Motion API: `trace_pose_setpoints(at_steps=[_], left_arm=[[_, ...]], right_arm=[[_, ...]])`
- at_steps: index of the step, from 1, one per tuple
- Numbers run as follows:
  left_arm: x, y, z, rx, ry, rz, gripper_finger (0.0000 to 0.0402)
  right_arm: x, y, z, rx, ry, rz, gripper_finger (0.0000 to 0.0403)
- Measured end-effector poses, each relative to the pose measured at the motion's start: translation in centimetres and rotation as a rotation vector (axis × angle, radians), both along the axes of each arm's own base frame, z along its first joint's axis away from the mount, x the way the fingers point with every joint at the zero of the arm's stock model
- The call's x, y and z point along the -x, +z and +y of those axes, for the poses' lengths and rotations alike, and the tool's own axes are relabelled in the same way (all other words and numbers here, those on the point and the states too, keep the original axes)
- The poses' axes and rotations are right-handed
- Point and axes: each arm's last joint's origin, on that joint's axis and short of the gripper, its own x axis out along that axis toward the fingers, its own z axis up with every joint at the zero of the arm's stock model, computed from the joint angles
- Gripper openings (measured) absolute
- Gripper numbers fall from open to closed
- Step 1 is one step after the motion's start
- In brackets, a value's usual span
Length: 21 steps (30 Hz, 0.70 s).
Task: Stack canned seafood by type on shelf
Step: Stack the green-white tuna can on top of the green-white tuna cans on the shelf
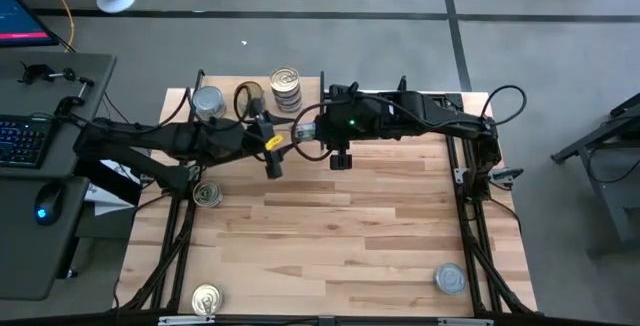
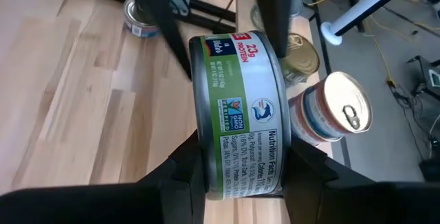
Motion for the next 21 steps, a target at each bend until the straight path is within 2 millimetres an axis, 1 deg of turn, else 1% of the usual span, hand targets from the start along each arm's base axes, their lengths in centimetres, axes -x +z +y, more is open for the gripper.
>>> trace_pose_setpoints(at_steps=[3, 7, 10, 13, 17, 18, 19, 21], left_arm=[[0.08, 0.04, 0.05, -0.006, 0.015, -0.001, 0.0237], [0.06, 0.06, -0.05, -0.021, -0.031, 0.013, 0.0236], [0.05, 0.05, -0.05, -0.051, -0.041, 0.028, 0.0226], [0.05, 0.06, -0.05, -0.073, -0.048, 0.039, 0.0199], [0.05, 0.06, -0.05, -0.08, -0.049, 0.043, 0.0143], [0.05, 0.06, -0.06, -0.081, -0.052, 0.044, 0.0128], [0.14, 0.11, -0.05, -0.086, -0.054, 0.045, 0.0122], [0.48, 0.1, 0.02, -0.111, -0.044, 0.072, 0.0122]], right_arm=[[-0.05, 0.03, 0.17, 0.013, 0.016, -0.001, 0.0115], [-0.2, 0.2, 0.29, 0.022, 0.028, -0.02, 0.0115], [-0.16, 0.15, 0.31, 0.028, 0.037, -0.012, 0.0115], [-0.21, 0.21, 0.31, 0.034, 0.041, -0.017, 0.0115], [-0.21, 0.22, 0.27, 0.05, 0.044, -0.015, 0.0116], [-0.19, 0.21, 0.27, 0.058, 0.047, -0.01, 0.0125], [-0.18, 0.19, 0.27, 0.063, 0.051, -0.006, 0.0139], [-0.14, 0.1, 0.22, 0.078, 0.041, 0.006, 0.0177]])
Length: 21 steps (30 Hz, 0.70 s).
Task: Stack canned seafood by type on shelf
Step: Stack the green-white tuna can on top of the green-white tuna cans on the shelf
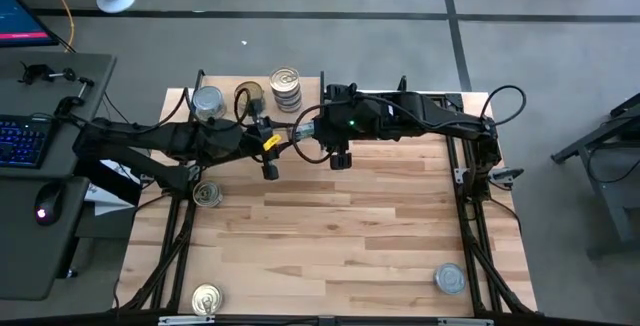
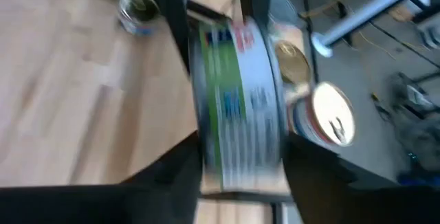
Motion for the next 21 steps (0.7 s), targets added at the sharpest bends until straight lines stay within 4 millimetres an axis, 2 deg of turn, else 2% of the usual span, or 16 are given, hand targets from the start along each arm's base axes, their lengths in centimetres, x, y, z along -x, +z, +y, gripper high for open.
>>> trace_pose_setpoints(at_steps=[4, 7, 10, 14, 21], left_arm=[[1.8, -0.3, 0.6, -0.054, 0.172, 0.085, 0.0122], [3.8, -0.6, 1.4, -0.018, 0.385, 0.088, 0.0122], [6.3, -1.4, 2.3, 0.034, 0.611, 0.075, 0.0122], [8.6, -2.6, 3.4, 0.115, 0.775, 0.134, 0.0122], [9.9, -3.9, 5.3, 0.188, 0.912, 0.338, 0.0122]], right_arm=[[0.3, 0.0, -0.4, 0.062, -0.077, 0.017, 0.0244], [0.8, 0.1, -1.0, 0.076, -0.113, 0.035, 0.0268], [1.2, 0.2, -1.9, 0.063, -0.174, 0.042, 0.0273], [1.4, 0.0, -3.0, 0.036, -0.218, 0.053, 0.0275], [1.6, 0.0, -4.8, 0.022, -0.244, 0.056, 0.0276]])
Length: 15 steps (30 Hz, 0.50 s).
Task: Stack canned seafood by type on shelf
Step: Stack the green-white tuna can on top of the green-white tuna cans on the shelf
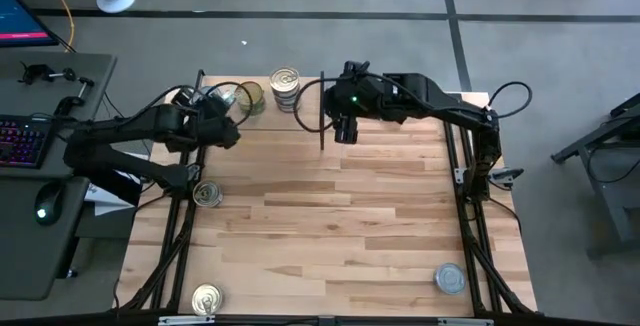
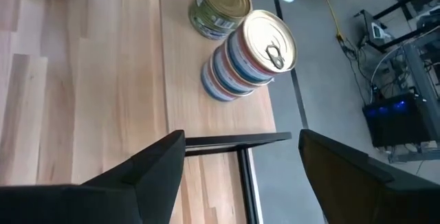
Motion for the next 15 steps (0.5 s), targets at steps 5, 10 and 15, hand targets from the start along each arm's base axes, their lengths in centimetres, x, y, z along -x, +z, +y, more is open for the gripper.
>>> trace_pose_setpoints(at_steps=[5, 10, 15], left_arm=[[0.3, -0.9, 1.7, 0.034, 0.101, 0.176, 0.0122], [0.0, -1.3, 2.7, 0.053, 0.098, 0.297, 0.0122], [-0.3, -1.3, 2.5, 0.051, 0.079, 0.259, 0.0122]], right_arm=[[0.1, 0.0, -0.8, -0.038, 0.01, -0.006, 0.0277], [0.1, -0.1, -1.2, -0.065, 0.027, -0.009, 0.0277], [0.1, -0.1, -1.1, -0.069, 0.041, -0.008, 0.0277]])
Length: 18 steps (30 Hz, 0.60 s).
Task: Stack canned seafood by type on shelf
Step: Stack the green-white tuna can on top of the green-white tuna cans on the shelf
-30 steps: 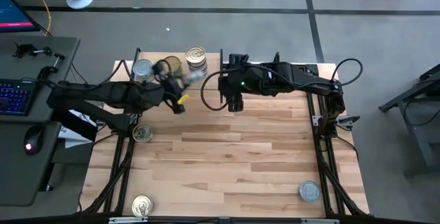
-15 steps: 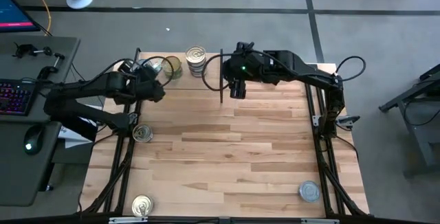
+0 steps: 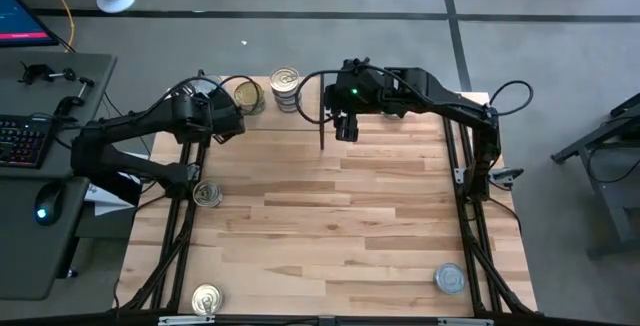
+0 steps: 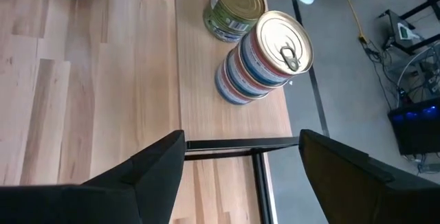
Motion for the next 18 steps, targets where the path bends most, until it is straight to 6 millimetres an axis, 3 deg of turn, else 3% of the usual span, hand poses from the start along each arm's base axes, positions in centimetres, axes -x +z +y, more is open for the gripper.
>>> trace_pose_setpoints(at_steps=[5, 9, 18], left_arm=[[-0.1, 0.3, -0.7, 0.028, -0.04, -0.089, 0.0122], [0.1, 1.7, -0.7, -0.086, -0.028, -0.117, 0.0122], [0.6, 2.4, 0.8, -0.135, -0.069, 0.122, 0.0122]], right_arm=[[0.0, 0.0, 0.0, 0.0, 0.0, -0.001, 0.0277], [-0.1, 0.1, -0.1, 0.001, -0.002, -0.015, 0.0277], [-0.4, 0.4, 0.0, -0.035, 0.01, -0.073, 0.0277]])
